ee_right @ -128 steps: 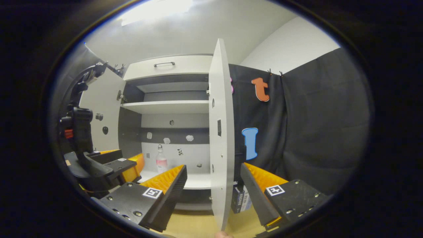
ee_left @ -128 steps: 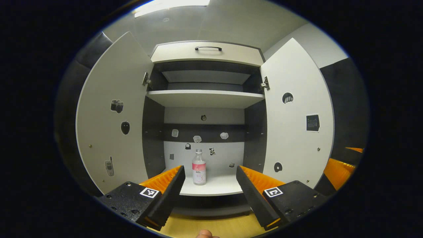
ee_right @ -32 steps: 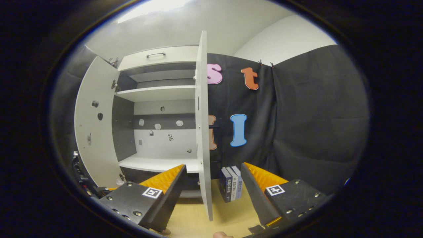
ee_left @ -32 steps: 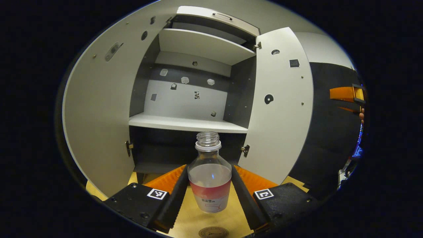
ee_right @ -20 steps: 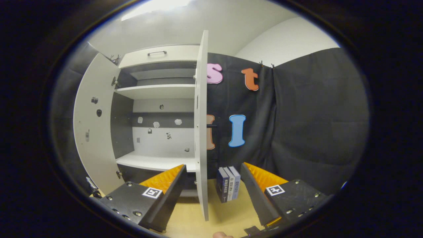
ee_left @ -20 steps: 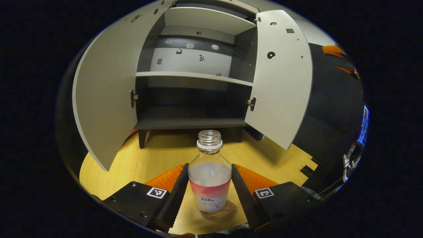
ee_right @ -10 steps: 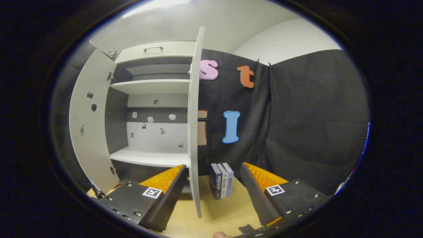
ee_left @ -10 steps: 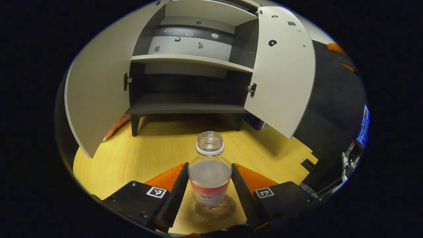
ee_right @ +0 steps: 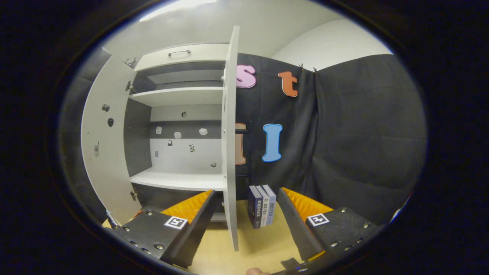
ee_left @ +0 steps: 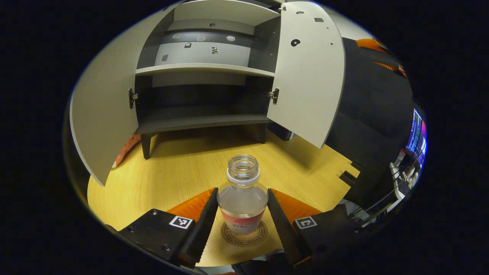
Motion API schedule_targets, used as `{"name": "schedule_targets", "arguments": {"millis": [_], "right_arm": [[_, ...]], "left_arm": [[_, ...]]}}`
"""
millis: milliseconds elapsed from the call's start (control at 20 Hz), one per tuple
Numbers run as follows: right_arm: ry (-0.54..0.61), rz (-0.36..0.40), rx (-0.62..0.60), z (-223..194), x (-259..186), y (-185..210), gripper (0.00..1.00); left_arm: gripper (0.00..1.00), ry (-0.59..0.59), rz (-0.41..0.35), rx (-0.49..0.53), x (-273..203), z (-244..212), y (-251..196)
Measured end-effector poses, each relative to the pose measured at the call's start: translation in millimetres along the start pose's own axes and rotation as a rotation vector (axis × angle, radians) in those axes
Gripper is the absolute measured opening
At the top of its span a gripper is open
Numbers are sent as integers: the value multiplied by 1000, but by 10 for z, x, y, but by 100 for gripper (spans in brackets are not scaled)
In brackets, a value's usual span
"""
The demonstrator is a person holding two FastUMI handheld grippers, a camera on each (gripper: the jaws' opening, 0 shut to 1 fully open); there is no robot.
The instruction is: Grasp the bottle in the cabinet with the left hand and place it on the coaster, then close the right door with the right hand and the left door with the left hand.
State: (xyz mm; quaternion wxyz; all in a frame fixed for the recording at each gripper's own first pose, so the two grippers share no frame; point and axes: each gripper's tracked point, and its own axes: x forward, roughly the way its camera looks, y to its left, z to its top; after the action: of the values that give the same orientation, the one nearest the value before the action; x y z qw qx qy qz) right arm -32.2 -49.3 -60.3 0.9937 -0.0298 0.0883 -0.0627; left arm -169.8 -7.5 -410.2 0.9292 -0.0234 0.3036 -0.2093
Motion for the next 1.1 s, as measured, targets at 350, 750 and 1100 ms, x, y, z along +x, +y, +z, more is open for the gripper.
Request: {"name": "schedule_targets", "arguments": {"millis": [350, 750, 1100], "right_arm": [[10, 7, 12, -31, 82, -20, 99], [22, 18, 20, -96, 153, 30, 94], [26, 9, 41, -110, 244, -64, 98]], "left_arm": [[85, 47, 4, 74, 48, -56, -62], [85, 73, 6, 150, 30, 93, -121], [84, 5, 9, 160, -135, 559, -219]]}}
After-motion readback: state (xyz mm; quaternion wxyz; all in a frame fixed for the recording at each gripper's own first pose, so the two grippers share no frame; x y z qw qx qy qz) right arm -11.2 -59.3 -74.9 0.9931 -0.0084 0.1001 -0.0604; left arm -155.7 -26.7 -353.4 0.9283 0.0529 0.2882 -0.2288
